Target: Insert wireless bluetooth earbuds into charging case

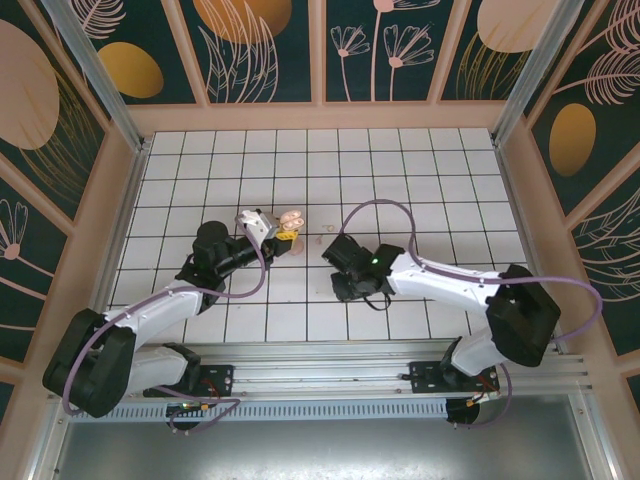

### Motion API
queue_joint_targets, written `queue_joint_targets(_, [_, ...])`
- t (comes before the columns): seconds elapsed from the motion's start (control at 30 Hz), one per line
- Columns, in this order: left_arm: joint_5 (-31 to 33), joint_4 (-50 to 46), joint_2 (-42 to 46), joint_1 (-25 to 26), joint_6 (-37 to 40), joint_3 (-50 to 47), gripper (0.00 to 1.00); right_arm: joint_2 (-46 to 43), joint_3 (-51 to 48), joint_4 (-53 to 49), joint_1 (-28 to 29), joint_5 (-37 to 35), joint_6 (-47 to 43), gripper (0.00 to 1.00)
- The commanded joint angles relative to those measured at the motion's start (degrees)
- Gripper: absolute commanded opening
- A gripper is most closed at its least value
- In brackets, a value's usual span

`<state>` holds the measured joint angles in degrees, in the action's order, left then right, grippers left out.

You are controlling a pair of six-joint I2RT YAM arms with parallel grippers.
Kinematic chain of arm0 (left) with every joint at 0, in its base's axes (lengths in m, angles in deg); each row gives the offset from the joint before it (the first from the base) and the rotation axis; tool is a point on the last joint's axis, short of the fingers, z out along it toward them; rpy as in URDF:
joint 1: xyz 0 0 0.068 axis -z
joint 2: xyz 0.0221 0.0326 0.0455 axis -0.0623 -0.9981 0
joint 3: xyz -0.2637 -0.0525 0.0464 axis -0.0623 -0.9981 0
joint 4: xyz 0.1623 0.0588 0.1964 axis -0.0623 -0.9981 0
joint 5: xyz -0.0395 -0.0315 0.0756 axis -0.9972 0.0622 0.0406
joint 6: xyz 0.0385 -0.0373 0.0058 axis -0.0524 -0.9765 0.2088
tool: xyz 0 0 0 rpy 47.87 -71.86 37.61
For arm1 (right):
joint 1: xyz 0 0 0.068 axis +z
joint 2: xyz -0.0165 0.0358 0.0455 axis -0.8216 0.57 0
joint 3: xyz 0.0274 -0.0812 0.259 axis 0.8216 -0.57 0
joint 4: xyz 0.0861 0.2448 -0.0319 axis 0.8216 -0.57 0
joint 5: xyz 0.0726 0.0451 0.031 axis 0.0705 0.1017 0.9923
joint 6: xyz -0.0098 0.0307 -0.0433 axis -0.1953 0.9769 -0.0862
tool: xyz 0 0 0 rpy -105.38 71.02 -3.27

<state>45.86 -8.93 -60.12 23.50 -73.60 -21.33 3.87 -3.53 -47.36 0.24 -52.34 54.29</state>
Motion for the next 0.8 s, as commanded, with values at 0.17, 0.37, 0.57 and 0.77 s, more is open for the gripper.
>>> queue_joint_targets(0.17, [-4.99,10.1,-3.09,1.64,-5.41,-0.84,0.18,-10.36,-1.17,22.86,-3.71,-10.94,-6.07,0.24])
queue_joint_targets(0.37, [-7.47,11.27,-4.11,1.84,-5.05,-0.68,0.18,-15.7,-4.21,37.52,-5.78,-7.2,-14.11,0.24])
queue_joint_targets(0.57, [-9.86,11.29,-5.13,1.8,-4.66,0.36,0.18,-15.39,-4.27,44.43,-6.0,0.85,-19.49,0.24])
queue_joint_targets(0.77, [-9.83,10.29,-4.93,1.87,-4.16,1.01,0.18,-14.37,-4.31,48.01,-5.9,5.36,-21.9,0.23])
